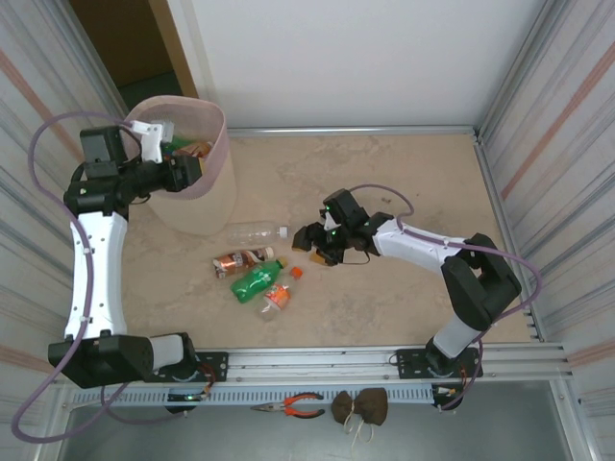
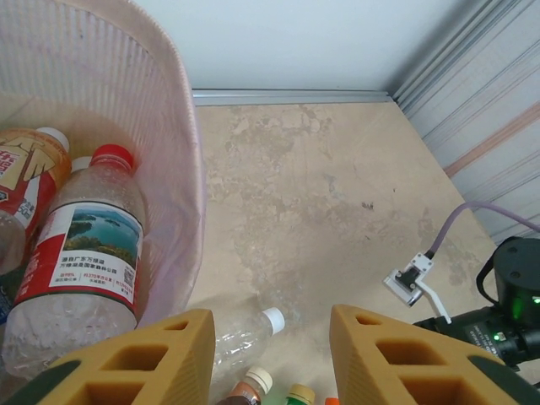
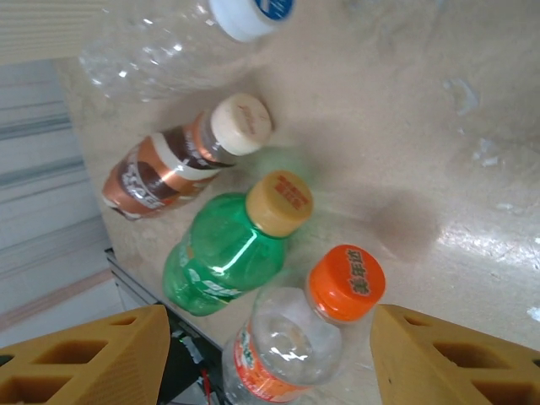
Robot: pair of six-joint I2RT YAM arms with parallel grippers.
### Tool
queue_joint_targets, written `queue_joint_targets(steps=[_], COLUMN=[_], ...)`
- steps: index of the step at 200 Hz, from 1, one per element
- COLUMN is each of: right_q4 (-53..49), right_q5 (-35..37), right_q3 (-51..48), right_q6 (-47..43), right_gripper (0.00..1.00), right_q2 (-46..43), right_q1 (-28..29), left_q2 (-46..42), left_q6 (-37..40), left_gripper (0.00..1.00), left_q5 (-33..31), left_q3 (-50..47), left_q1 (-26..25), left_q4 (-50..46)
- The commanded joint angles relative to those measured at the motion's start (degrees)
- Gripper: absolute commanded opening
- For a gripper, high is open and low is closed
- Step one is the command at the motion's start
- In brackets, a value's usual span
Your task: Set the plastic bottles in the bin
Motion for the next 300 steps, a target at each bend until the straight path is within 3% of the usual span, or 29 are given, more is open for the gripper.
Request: queue_joint_targets(steps=[1, 127, 300], right_q4=[5.3, 23.2, 27.1], right_q5=[0.1, -0.8, 2.0], right_q3=[-2.9, -11.8, -11.9], right_q6=[5.4, 16.4, 19.0], right_gripper=[0.62, 0.53, 0.32], right_q2=[0.2, 7.7, 7.6], right_q1=[1.3, 3.3, 5.0], left_q2=[-2.2, -2.5, -3.1], left_q6=[-0.9, -0.1, 0.8], left_gripper=[0.4, 0.4, 0.41], left_q5=[2.2, 3.4, 3.2], left_q3=[-1.7, -2.5, -1.0], left_q1=[-0.1, -1.2, -2.6], left_q4=[2.6, 2.6, 0.4])
